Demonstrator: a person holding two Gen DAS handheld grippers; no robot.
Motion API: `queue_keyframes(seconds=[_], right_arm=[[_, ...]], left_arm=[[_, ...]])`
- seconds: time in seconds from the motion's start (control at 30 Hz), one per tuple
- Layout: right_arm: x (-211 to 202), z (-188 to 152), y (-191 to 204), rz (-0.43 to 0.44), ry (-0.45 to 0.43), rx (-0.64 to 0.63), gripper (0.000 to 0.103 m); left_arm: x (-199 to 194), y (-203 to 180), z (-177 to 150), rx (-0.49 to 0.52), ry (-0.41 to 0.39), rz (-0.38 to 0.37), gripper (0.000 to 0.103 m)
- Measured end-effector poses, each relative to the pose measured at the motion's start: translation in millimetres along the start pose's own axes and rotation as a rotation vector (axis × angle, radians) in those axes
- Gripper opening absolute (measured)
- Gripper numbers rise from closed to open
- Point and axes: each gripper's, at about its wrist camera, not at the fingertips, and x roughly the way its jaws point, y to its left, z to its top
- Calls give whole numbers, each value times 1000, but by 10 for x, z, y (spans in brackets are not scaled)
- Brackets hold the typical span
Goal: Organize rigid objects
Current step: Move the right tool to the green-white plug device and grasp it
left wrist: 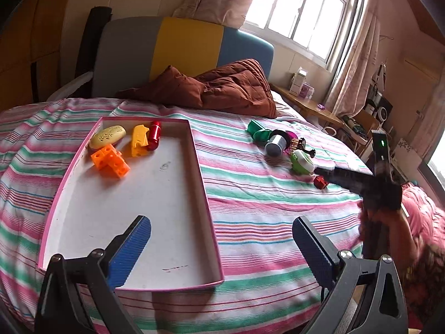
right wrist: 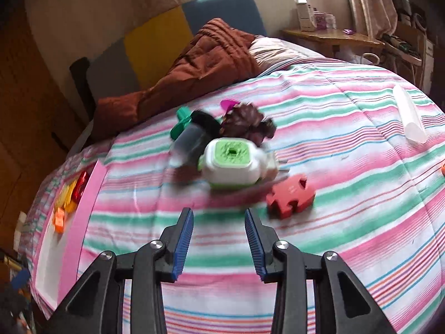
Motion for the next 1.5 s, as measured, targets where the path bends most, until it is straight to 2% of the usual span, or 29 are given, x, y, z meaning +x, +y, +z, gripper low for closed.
queue_keyframes(seconds=[0.07, 0.17, 0.3, 0.37, 0.43, 0.63, 0.73, 0.77, 0.8, 0.87, 1.07, 1.1, 1.17, 1.23, 1.3, 1.4, 1.43, 1.5], right_arm=[[65, 229, -158, -1, -18, 57, 41], [243, 515, -367, -8, 1, 120, 42], [562, 729, -528, 33, 101, 187, 43], [686, 711, -566, 84, 155, 226, 44], [681, 644, -550, 139, 163, 260, 46], [502, 240, -118, 382, 232, 202, 46], [406, 206, 16, 353, 180, 154, 48], [406, 232, 52, 352, 162, 137, 51], [438, 276, 77, 350, 156, 122, 59], [537, 356, 121, 331, 164, 110, 62], [938, 346, 112, 418, 315, 192, 61], [949, 318, 149, 403, 322, 178, 52], [880, 296, 282, 367, 293, 85, 52], [765, 295, 493, 303, 253, -68, 52], [608, 283, 773, 166, 184, -287, 52], [437, 123, 1201, -153, 40, -658, 52], [433, 43, 1315, -234, 5, -759, 52], [517, -137, 1462, -352, -15, -937, 52]], left_arm=[[3, -15, -10, -1, 7, 1, 102], [1, -12, -26, -8, 17, 11, 102], [-27, 2, -25, -7, 15, 30, 103], [-33, 19, -23, -11, 18, 37, 103], [-40, 30, -25, -19, 17, 41, 103], [6, -4, -33, -22, 20, 38, 103], [25, -17, -48, -26, 26, 33, 103], [27, -20, -51, -28, 28, 31, 103], [25, -27, -56, -28, 30, 31, 103], [3, -35, -59, -21, 26, 32, 103], [-83, 44, -42, -41, 5, 50, 103], [-85, 62, -39, -49, 3, 52, 103], [-80, 89, -35, -62, 4, 55, 103], [-71, 106, -39, -68, 6, 56, 103], [-72, 113, -42, -68, 3, 64, 103], [-75, 126, -42, -75, 0, 63, 103], [-75, 127, -43, -76, -1, 65, 103], [-69, 131, -46, -79, 2, 65, 103]])
